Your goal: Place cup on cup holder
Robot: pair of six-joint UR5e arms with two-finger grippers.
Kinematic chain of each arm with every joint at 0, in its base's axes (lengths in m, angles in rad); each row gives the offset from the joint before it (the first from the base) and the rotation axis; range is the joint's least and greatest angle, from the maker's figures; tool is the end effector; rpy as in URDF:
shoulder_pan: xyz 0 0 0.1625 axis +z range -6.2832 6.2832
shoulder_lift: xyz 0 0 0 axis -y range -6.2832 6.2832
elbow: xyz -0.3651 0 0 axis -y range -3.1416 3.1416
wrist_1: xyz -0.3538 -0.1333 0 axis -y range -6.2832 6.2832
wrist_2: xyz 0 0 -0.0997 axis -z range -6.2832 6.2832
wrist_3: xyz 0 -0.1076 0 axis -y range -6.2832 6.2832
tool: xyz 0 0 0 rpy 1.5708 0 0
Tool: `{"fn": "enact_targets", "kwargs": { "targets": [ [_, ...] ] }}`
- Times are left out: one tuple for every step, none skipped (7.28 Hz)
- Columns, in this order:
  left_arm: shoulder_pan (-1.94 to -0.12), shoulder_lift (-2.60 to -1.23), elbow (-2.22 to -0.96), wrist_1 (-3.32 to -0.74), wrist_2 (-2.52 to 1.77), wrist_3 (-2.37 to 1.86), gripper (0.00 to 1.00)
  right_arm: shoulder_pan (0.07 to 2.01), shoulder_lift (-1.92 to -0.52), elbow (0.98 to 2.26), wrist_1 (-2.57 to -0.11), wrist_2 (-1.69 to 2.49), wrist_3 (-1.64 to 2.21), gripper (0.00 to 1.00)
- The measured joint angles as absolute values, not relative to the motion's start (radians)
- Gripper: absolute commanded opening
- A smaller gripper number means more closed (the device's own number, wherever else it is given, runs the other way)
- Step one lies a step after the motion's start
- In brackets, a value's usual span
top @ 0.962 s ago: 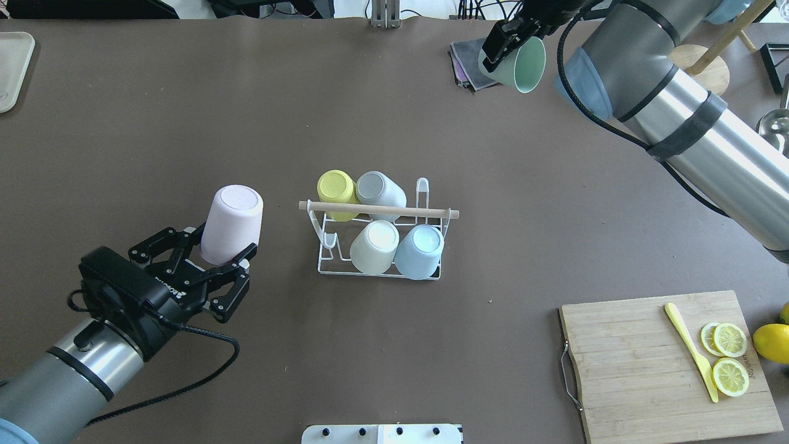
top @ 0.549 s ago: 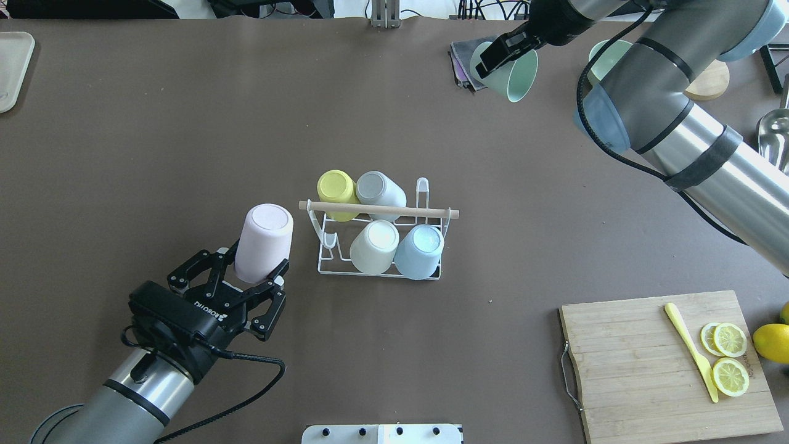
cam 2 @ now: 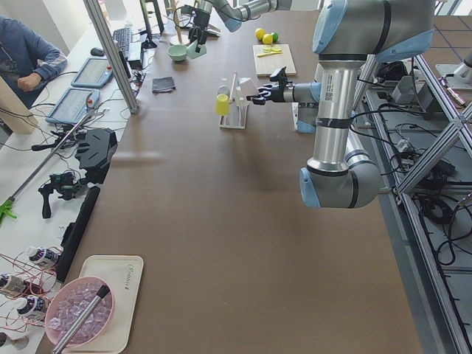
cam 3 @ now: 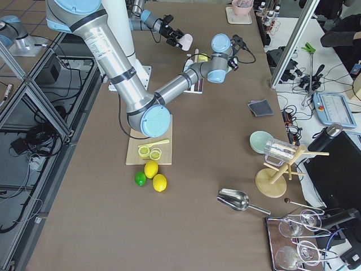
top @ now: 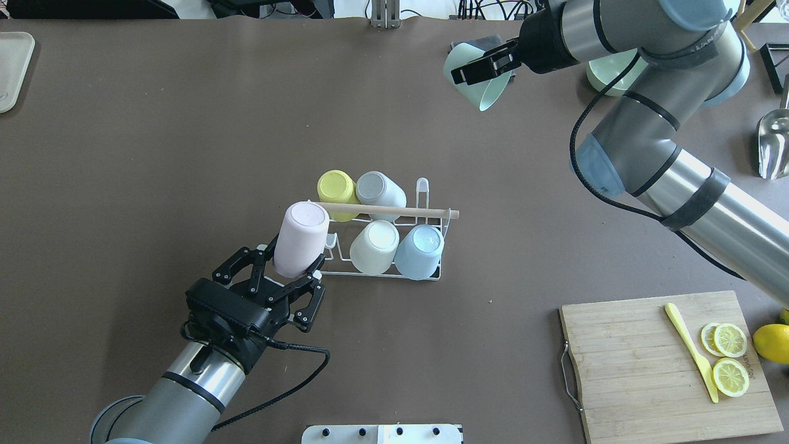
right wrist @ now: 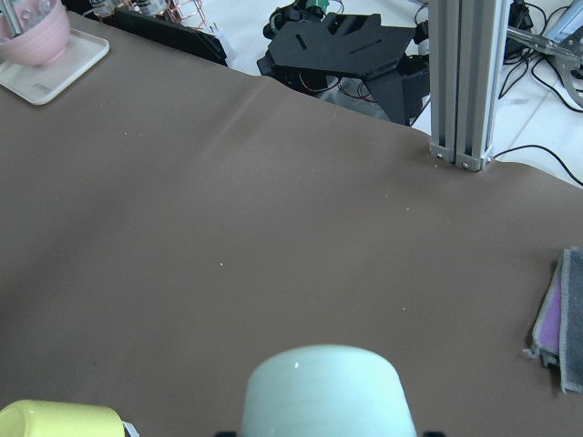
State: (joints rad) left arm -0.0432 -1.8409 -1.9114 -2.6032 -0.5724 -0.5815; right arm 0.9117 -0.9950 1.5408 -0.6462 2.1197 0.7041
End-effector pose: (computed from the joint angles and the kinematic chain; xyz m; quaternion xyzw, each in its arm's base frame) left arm 0.4281 -0.2425 0.2078 0.6009 0.3981 -0.0396 0.6920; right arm -0.3080 -0.5236 0.1951 0.3747 -0.5629 -0.1657 0.7178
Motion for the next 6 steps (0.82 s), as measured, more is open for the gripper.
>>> {"fn": "enact_targets", "kwargs": {
  "targets": [
    [-0.063,-1.863,-1.89,-2.602,-0.577,-0.59,0.47,0.877,-1.027,1.538,-0.52,2.065,0.745,0.0],
    [-0.072,-1.882,-1.865,-2.6,-0.58,-0.613,0.47,0.839,-1.057,1.537,-0.405,2.007,0.783,0.0],
    [-0.074,-1.893,-1.847,-2.598,-0.581,-0.635,0.47,0.799,-1.075,1.536,-0.326,1.942,0.8,0.0],
    [-0.073,-1.899,-1.836,-2.597,-0.582,-0.652,0.47,0.761,-1.08,1.536,-0.279,1.87,0.807,0.0],
    [-0.073,-1.902,-1.831,-2.598,-0.582,-0.663,0.47,0.733,-1.077,1.536,-0.257,1.815,0.809,0.0],
    [-0.074,-1.903,-1.829,-2.598,-0.582,-0.67,0.47,0.705,-1.072,1.536,-0.229,1.759,0.809,0.0]
  ]
}}
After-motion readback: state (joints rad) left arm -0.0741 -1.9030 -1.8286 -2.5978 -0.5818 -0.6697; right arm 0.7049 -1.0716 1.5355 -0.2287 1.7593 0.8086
